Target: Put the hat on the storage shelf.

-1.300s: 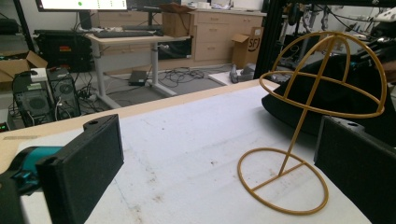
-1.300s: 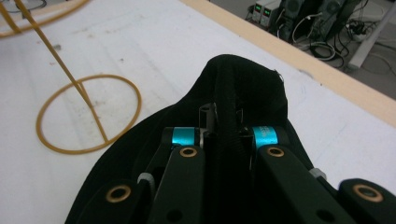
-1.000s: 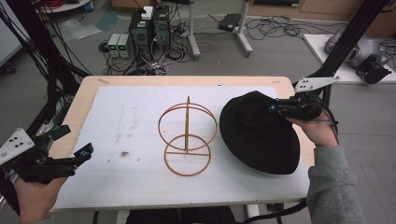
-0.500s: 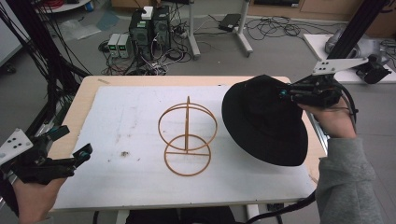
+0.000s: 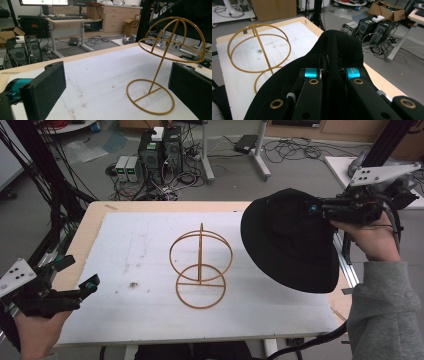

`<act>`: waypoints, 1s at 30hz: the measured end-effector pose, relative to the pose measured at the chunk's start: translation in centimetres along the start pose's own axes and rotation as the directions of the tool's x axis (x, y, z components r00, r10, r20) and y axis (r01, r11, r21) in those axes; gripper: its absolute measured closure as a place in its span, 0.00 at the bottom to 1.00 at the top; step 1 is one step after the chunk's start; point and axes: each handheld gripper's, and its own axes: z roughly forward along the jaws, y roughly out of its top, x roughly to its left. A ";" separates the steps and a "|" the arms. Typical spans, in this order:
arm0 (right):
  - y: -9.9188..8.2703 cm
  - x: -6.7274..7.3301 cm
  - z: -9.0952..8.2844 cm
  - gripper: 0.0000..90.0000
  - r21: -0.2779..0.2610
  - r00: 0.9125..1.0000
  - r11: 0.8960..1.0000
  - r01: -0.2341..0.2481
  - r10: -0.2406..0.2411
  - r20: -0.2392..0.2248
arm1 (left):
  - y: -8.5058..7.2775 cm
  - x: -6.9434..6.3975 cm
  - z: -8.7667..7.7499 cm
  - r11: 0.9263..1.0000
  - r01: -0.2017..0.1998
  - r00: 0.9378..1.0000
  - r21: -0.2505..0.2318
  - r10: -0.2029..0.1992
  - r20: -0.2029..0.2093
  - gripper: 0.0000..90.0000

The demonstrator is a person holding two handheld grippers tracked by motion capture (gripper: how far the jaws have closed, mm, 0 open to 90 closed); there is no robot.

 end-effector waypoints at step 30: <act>4.2 1.9 -1.9 0.98 -0.045 0.989 0.995 0.087 -0.092 -0.115 | 0.1 -0.4 -0.1 1.000 0.003 1.000 -0.006 -0.003 0.016 0.02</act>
